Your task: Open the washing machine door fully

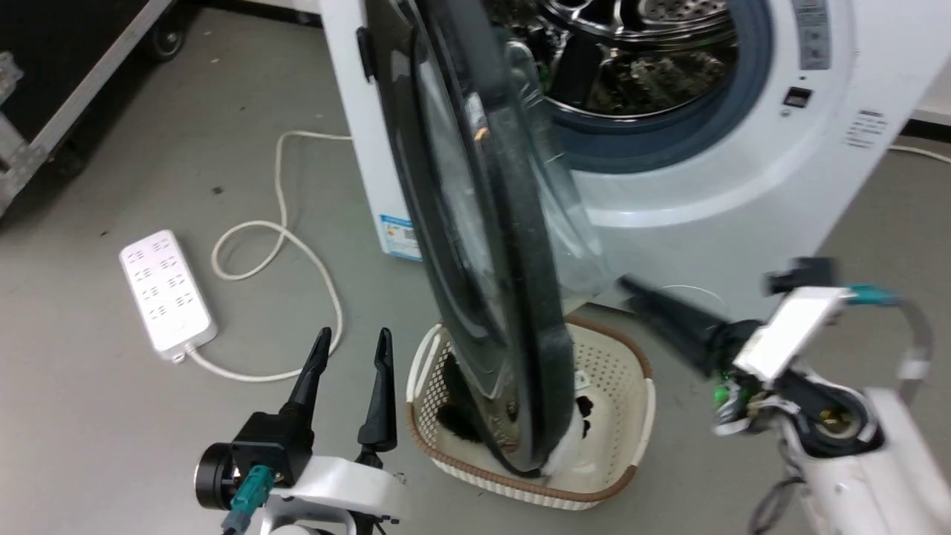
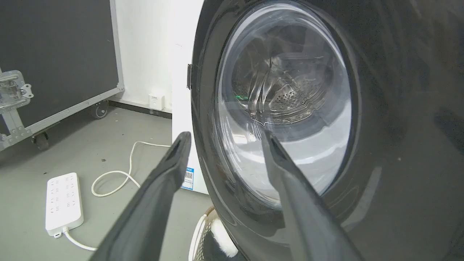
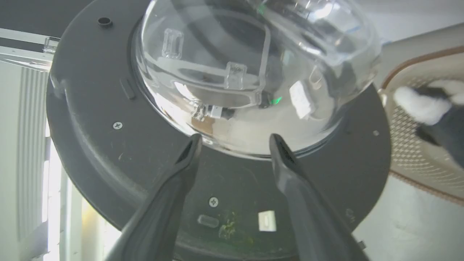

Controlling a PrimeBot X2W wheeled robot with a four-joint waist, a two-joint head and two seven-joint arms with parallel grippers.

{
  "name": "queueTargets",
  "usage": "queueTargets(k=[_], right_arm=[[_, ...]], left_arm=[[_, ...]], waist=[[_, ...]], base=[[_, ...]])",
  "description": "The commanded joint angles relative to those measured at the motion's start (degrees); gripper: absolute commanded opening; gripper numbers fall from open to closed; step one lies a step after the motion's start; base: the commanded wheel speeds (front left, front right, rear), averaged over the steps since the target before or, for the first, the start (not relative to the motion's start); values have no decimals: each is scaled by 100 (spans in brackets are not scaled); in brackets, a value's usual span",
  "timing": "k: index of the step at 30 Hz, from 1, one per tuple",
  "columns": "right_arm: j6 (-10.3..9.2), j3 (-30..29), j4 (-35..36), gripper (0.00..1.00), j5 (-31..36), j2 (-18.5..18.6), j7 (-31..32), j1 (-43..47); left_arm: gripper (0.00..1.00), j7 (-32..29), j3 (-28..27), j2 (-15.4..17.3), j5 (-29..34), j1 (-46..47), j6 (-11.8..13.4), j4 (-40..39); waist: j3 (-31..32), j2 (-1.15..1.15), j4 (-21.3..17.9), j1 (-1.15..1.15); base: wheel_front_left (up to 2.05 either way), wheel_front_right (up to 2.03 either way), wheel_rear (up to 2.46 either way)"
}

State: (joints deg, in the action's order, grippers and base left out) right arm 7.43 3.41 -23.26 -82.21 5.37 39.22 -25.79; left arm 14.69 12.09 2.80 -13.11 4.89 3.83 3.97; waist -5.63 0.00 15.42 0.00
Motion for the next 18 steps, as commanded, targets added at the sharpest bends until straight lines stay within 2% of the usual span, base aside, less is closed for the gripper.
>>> queueTargets(k=[1, 8, 13, 15, 18], right_arm=[[6, -34, 159, 100, 195, 121, -189, 129], [6, 159, 1577, 100, 2163, 831, -2316, 792], [6, 356, 1961, 100, 3939, 1442, -4057, 1391], [6, 287, 1949, 100, 4551, 1488, -4572, 1678], [6, 18, 1938, 100, 5322, 1327, -5033, 2105]], left_arm=[[100, 30, -30, 8, 12, -31, -45, 14], [100, 30, -300, 8, 2, -57, -303, 114], [100, 30, -407, 8, 16, -134, -446, 178], [100, 30, -441, 8, 12, -193, -460, 197], [100, 30, -469, 8, 15, -285, -485, 189]], waist=[[48, 0, -81, 0], [262, 0, -488, 0], [438, 0, -720, 0], [502, 0, -785, 0], [561, 0, -860, 0]], base=[[0, 0, 0], [0, 0, 0], [0, 0, 0], [0, 0, 0], [0, 0, 0]])
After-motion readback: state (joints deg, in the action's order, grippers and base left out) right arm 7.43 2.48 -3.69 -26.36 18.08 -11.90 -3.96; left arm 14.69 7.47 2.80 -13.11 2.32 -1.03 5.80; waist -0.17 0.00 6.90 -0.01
